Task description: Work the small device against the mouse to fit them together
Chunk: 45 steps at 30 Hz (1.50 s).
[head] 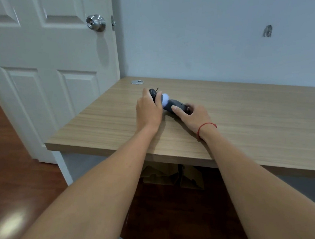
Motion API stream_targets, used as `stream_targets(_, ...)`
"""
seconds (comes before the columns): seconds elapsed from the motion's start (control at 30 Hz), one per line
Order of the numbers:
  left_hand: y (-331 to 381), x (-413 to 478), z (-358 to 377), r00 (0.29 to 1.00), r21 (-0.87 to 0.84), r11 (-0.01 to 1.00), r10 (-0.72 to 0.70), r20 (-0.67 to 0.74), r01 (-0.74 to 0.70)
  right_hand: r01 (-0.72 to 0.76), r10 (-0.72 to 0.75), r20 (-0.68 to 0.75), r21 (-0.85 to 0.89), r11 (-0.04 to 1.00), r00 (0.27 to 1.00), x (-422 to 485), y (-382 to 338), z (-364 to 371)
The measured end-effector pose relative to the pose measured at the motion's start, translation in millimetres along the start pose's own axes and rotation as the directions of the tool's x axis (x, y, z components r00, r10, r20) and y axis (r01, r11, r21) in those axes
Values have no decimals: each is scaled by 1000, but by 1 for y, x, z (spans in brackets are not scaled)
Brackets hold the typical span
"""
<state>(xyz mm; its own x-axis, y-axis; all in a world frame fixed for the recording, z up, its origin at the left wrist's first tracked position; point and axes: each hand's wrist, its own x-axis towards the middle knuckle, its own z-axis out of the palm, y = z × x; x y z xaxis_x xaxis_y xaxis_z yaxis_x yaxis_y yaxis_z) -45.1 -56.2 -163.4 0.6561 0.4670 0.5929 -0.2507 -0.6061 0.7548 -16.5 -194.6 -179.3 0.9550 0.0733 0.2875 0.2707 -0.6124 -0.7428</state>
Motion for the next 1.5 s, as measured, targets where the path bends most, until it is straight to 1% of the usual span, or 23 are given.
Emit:
stream_targets(0.07,3,-1,-1,999,-110,993,33,5,-32,-14,15,39,-20,1000,999,-1,0,0)
stream_targets(0.13,4,-2,-1,996,-115,992,66,55,-59,-51,54,93,-38,998,994,-2,-1,0)
stream_targets(0.2,2,-3,0,995,-46,998,40,92,-36,-66,71,112,-46,997,991,-2,-2,-1)
stream_targets(0.3,-5,0,1,994,126,990,-75,82,64,-54,55,106,-16,998,993,-2,-3,0)
stream_targets(0.33,-6,1,1,993,149,985,-95,71,83,-49,48,100,13,999,994,-2,-2,0)
stream_targets(0.37,-5,2,0,994,133,988,-88,61,79,-42,38,94,40,998,995,-1,0,0)
stream_targets(0.47,4,-1,-1,999,-87,996,18,30,-16,-7,0,82,94,996,997,0,1,-4)
stream_targets(0.5,7,-2,-2,998,-140,989,45,34,-40,11,-20,84,105,994,996,1,2,-4)
stream_targets(0.53,8,-3,-2,997,-158,986,59,42,-52,26,-35,87,109,994,996,1,2,-5)
stream_targets(0.6,5,-3,-3,998,-111,993,37,50,-32,49,-59,84,124,991,995,1,2,-6)
stream_targets(0.7,-3,-1,-1,995,102,991,-93,41,89,64,-77,92,131,989,993,-2,1,-7)
stream_targets(0.73,-3,-1,-2,993,149,983,-115,37,108,72,-86,98,136,988,991,-3,1,-7)
stream_targets(0.77,-2,-2,-2,994,160,982,-105,28,99,78,-92,100,139,987,991,-3,1,-7)
stream_targets(0.8,1,-2,-3,997,136,988,-75,14,72,82,-97,98,140,987,990,-4,0,-7)
stream_targets(0.87,5,-3,-4,999,-5,1000,-17,-30,17,80,-94,93,148,986,991,-6,-1,-10)
stream_targets(0.93,7,-2,-5,998,-132,991,3,-57,-10,77,-90,86,151,986,992,-7,-2,-11)
stream_targets(1.03,8,-3,-6,996,-168,985,35,-77,-47,77,-91,90,147,986,992,-8,-2,-11)
stream_targets(1.1,8,-4,-4,997,-168,983,71,-29,-75,62,-74,101,122,991,992,-6,-1,-9)
stream_targets(1.17,6,-5,-2,994,-98,991,97,54,-91,52,-62,97,105,993,993,-5,0,-8)
stream_targets(1.2,4,-5,-1,993,-41,996,86,80,-83,49,-59,92,99,994,994,-5,0,-7)
stream_targets(1.27,1,-3,-1,996,77,996,28,83,-35,37,-44,85,88,995,995,-5,-1,-7)
stream_targets(1.33,1,-3,-2,996,152,988,-8,86,-5,21,-27,77,78,997,997,-6,-2,-6)
stream_targets(1.5,3,-6,0,989,255,965,17,149,-55,-79,79,4,45,996,997,-7,-4,-5)
